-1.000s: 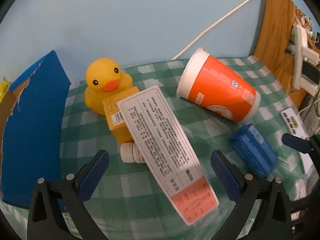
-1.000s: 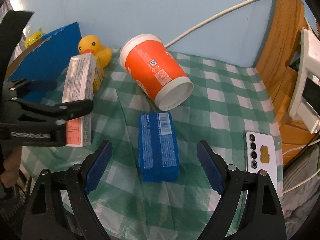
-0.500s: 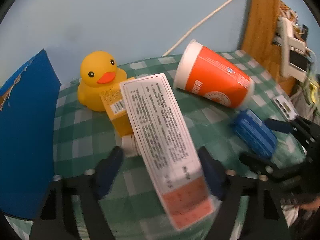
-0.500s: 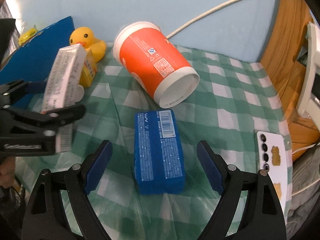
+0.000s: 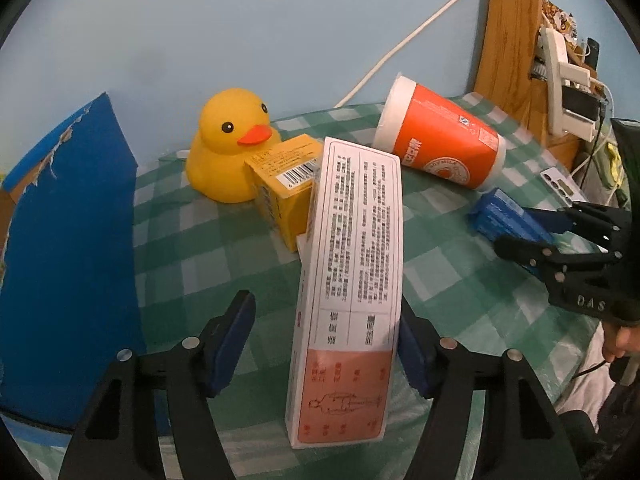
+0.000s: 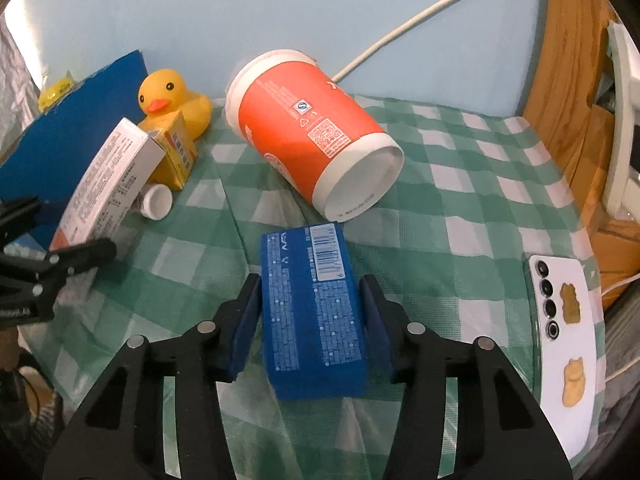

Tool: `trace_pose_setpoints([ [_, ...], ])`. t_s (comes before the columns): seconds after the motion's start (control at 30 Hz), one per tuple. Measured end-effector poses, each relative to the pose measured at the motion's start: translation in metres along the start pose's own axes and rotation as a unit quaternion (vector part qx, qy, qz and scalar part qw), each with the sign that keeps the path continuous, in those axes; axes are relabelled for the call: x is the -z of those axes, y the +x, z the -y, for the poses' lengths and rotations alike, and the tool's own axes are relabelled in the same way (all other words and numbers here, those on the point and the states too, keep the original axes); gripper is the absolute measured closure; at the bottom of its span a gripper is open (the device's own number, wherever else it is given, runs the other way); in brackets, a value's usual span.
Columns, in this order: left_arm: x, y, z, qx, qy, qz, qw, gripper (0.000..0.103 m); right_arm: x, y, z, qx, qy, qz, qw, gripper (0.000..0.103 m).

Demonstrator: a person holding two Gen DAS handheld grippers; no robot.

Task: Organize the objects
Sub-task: 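Grasp the white-and-pink medicine box with the left gripper while the right gripper grasps the blue box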

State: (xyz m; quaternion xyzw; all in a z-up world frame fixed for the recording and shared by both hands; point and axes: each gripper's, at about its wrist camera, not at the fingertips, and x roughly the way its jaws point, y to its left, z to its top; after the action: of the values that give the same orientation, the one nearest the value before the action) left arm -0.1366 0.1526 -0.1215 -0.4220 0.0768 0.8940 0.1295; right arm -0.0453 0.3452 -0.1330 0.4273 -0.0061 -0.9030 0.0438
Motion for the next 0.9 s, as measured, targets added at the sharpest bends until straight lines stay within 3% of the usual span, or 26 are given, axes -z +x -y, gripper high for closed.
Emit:
trace_pose_setpoints([
  [0.07, -0.001, -0.001, 0.002, 0.001, 0.002, 0.003, 1.0000, 0.023, 0.001, 0.000, -0.004, 0.007, -0.014, -0.002, 1.000, 0.053],
  [0.37, -0.007, 0.007, 0.014, -0.014, 0.028, -0.001, 0.9995, 0.022, -0.002, 0.005, -0.007, 0.009, -0.030, -0.007, 0.999, 0.051],
  [0.47, -0.007, 0.013, 0.014, -0.012, 0.027, -0.013, 0.9995, 0.022, -0.001, 0.006, -0.007, 0.013, -0.031, -0.010, 0.999, 0.040],
  [0.57, -0.005, 0.018, 0.015, -0.011, 0.027, -0.016, 0.9994, 0.022, -0.001, 0.007, -0.006, 0.020, -0.027, -0.012, 0.999, 0.037],
  [0.73, 0.001, 0.012, 0.017, -0.022, 0.030, 0.002, 0.9993, 0.040, -0.001, 0.006, -0.006, 0.018, -0.028, -0.009, 0.999, 0.038],
  [0.8, 0.002, 0.010, 0.018, -0.023, 0.037, 0.007, 0.9990, 0.047, 0.001, 0.006, -0.007, 0.013, -0.029, -0.006, 0.999, 0.052],
  [0.9, 0.003, 0.007, 0.018, -0.006, 0.038, 0.008, 0.9992, 0.051, 0.000, 0.005, -0.008, 0.012, -0.027, -0.006, 1.000, 0.058],
])
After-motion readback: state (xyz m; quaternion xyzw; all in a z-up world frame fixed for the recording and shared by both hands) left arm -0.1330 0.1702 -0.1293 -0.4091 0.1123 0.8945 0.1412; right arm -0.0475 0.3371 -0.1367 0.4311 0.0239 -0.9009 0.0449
